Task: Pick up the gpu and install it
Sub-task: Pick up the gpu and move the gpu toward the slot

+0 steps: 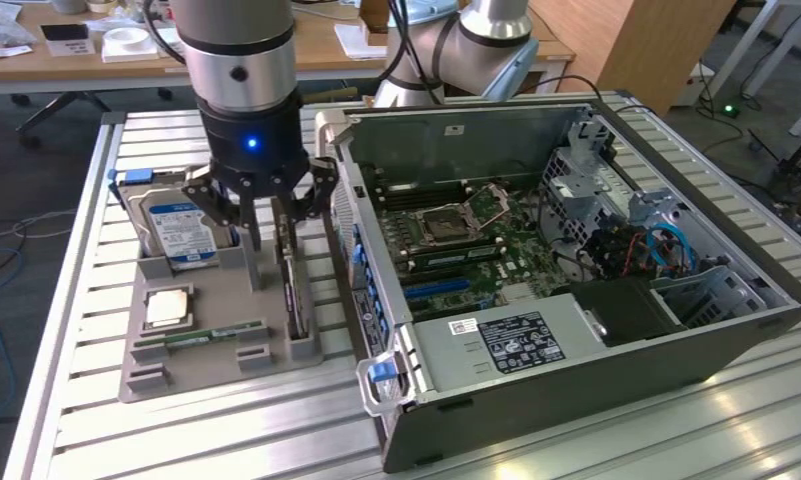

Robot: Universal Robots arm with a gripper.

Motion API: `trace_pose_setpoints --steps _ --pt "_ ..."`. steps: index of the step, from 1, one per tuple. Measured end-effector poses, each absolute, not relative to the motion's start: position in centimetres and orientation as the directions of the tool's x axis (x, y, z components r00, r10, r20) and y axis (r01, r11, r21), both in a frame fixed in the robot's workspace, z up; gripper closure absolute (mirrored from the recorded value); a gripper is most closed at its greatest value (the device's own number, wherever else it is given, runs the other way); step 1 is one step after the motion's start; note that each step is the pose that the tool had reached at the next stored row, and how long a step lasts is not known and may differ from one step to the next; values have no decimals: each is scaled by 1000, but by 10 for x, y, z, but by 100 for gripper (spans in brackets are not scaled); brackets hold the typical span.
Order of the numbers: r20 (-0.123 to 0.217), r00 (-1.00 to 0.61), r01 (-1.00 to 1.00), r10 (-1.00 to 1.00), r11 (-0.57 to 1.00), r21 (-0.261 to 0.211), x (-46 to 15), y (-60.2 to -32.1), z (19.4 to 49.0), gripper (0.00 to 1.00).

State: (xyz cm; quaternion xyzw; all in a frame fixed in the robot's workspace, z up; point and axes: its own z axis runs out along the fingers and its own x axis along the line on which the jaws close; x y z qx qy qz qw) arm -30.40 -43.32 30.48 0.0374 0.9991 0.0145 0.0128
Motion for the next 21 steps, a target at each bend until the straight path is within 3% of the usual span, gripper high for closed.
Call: trace_pose_setpoints --steps 21 --pt "-25 -997 74 75 997 30 -299 -433 289 57"
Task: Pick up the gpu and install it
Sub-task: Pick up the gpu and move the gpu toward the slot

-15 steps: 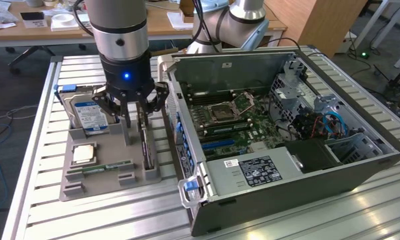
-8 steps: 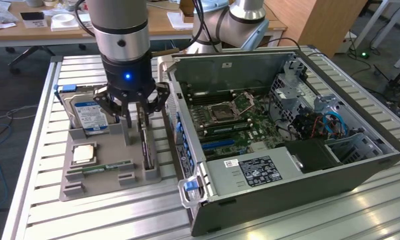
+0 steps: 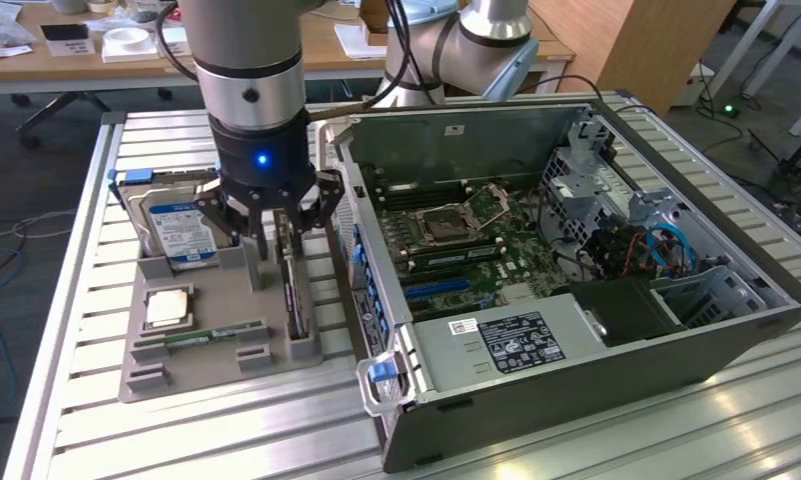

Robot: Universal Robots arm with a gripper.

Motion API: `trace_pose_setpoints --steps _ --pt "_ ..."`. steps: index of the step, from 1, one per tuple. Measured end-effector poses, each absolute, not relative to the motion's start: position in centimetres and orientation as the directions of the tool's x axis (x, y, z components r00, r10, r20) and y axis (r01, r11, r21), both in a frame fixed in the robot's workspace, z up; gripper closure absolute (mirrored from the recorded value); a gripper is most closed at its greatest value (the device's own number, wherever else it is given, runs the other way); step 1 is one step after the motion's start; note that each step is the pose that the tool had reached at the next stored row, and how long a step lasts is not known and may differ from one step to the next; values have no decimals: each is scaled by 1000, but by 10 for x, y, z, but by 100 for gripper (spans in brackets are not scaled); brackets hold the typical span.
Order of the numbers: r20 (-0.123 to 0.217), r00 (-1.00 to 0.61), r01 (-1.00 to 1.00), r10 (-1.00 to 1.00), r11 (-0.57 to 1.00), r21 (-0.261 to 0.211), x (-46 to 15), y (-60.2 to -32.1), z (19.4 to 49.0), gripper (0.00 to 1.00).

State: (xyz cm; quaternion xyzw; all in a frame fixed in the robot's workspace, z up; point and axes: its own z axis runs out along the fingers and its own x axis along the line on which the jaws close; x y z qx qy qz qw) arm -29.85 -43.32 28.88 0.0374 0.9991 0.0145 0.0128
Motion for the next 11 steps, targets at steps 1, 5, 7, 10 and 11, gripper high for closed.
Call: trace_pose_setpoints --steps 1,5,7,10,11 --pt "-24 -997 74 75 997 30 -299 -433 287 57" --pt "-24 -997 74 75 997 30 -299 -433 283 57" --pt "-24 -997 74 75 997 30 -299 -433 283 57" --pt "-25 -997 74 75 997 30 -298 -433 281 57" --pt "-25 -997 74 75 997 30 -298 -433 279 57"
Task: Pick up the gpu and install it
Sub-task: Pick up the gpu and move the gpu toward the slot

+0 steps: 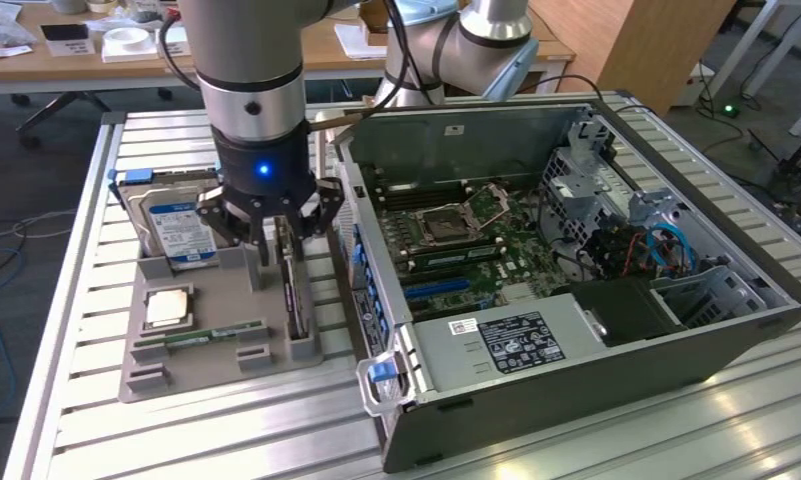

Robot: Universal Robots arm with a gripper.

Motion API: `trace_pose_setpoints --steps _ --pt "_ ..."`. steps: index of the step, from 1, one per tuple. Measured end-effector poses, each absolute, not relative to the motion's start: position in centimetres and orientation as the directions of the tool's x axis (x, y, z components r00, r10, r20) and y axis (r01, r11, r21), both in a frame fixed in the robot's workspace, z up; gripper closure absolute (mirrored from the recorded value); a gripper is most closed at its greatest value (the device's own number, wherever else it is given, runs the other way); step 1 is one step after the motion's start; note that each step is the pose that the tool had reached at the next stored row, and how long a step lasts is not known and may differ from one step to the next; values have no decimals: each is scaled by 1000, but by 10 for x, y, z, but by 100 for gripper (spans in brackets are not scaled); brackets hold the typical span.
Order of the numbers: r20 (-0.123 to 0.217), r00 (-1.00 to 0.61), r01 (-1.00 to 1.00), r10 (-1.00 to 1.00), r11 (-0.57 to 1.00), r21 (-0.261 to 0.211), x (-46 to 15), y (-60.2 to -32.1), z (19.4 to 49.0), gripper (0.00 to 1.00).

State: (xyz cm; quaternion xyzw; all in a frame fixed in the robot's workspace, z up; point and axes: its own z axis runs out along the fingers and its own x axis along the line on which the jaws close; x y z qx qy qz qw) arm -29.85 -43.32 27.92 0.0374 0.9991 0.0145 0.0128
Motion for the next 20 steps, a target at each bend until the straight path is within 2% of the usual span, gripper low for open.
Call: trace_pose_setpoints --steps 20 --pt "-25 -997 74 75 997 30 -298 -433 274 57"
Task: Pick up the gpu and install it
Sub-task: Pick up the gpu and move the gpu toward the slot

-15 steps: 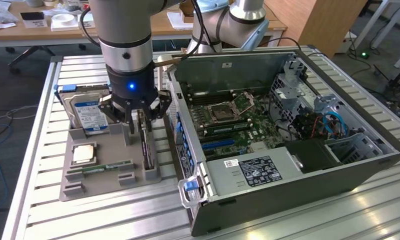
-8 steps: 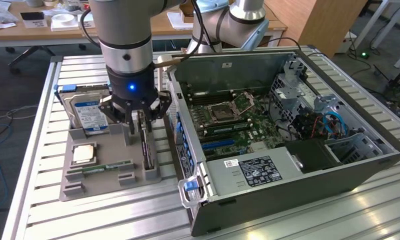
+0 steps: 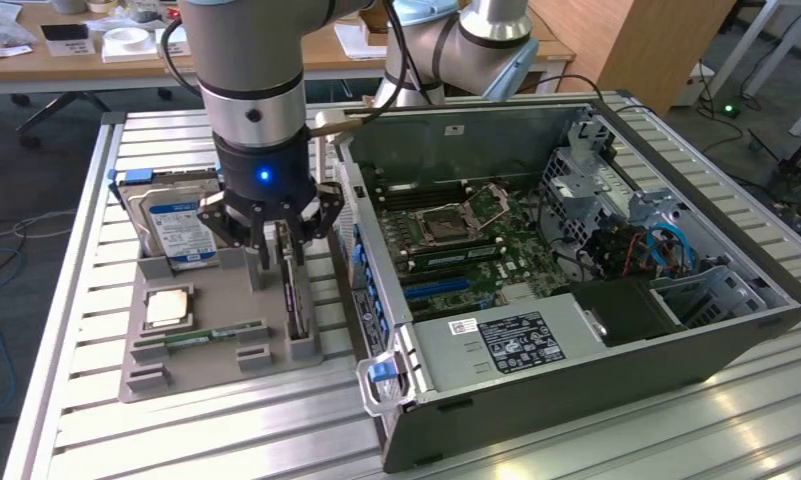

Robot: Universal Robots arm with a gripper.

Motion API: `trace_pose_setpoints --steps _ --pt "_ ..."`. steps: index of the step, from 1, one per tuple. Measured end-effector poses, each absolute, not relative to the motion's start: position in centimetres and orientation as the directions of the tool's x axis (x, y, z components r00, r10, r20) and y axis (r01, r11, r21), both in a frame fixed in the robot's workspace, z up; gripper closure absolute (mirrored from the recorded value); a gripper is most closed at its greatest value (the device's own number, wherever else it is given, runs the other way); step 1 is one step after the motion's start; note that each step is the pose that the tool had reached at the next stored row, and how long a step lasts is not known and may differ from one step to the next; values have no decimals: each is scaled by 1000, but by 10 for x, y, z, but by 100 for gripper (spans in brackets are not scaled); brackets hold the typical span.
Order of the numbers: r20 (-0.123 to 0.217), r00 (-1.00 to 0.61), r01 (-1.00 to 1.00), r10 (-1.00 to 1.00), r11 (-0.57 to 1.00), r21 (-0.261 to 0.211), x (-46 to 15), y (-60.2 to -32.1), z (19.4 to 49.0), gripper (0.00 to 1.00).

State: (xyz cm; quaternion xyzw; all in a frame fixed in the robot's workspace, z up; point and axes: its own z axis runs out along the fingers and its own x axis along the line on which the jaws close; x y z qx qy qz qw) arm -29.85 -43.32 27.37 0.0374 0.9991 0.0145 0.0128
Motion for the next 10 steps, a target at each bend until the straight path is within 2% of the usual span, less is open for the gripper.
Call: trace_pose_setpoints --steps 10 --pt "-24 -997 74 75 997 30 -299 -433 266 57"
